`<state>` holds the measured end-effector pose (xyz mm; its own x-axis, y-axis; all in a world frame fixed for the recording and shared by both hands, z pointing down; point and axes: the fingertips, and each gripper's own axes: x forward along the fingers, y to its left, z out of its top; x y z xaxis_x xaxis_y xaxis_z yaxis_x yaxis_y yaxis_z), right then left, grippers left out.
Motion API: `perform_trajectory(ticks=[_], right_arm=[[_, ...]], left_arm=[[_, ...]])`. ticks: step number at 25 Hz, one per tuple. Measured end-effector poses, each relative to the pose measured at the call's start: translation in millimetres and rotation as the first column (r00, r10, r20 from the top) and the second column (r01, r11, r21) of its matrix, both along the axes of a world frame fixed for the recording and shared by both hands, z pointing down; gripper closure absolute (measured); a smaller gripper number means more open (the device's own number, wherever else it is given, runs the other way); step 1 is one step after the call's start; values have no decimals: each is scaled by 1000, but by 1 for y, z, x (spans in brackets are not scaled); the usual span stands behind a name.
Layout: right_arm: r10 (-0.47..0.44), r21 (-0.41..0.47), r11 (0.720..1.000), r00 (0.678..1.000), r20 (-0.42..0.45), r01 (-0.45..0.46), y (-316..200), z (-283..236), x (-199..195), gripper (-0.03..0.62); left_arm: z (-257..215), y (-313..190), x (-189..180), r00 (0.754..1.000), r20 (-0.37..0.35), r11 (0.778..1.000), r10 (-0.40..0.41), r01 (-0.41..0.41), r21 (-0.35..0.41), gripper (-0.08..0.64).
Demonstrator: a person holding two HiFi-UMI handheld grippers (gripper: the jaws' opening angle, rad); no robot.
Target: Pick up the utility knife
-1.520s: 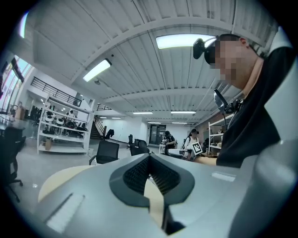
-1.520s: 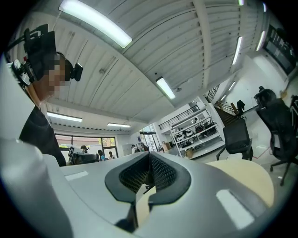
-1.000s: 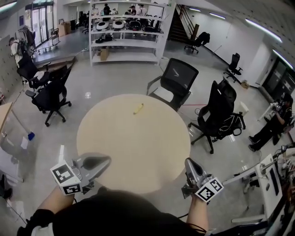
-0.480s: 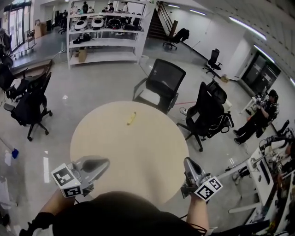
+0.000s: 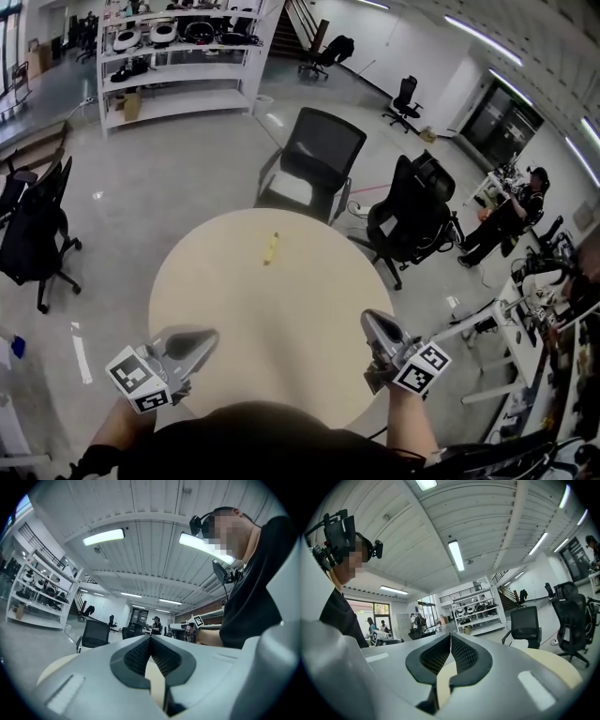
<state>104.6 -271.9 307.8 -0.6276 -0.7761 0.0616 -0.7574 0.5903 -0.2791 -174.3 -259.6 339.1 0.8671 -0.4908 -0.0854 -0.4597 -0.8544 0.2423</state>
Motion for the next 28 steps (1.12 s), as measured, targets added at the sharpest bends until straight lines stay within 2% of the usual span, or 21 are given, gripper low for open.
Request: perform_trajectory(ticks=[3,8,13,17,20,23,28], right_arm=[[13,-22,1000,1000,-15,-13,-8,6,-4,571],[-10,-60,998,999,-39,8,-19,20,15,571],[-120,-54,992,992,-35,118,-47,46,48,571],[-187,-46,981,982,3,187,-72,66,80,569],[-247,3,969,969,26,247,-84,57,79,569],[-271,22,963,962,46,270,-81,56,76,569],[-207,3,978,976,65,207,-83,69,83,568]], left_arm=[[13,-15,-1,1000,-19,999,21,-22,-30,563],[26,-24,25,999,-35,999,30,-31,-42,563],[41,-36,69,999,-12,998,-52,51,-40,563],[17,-33,112,989,-37,989,-140,138,-45,563],[8,-14,122,985,39,985,-169,171,-27,563],[6,-8,120,971,105,976,-213,218,-32,563],[6,-30,111,970,115,975,-216,220,-18,563]])
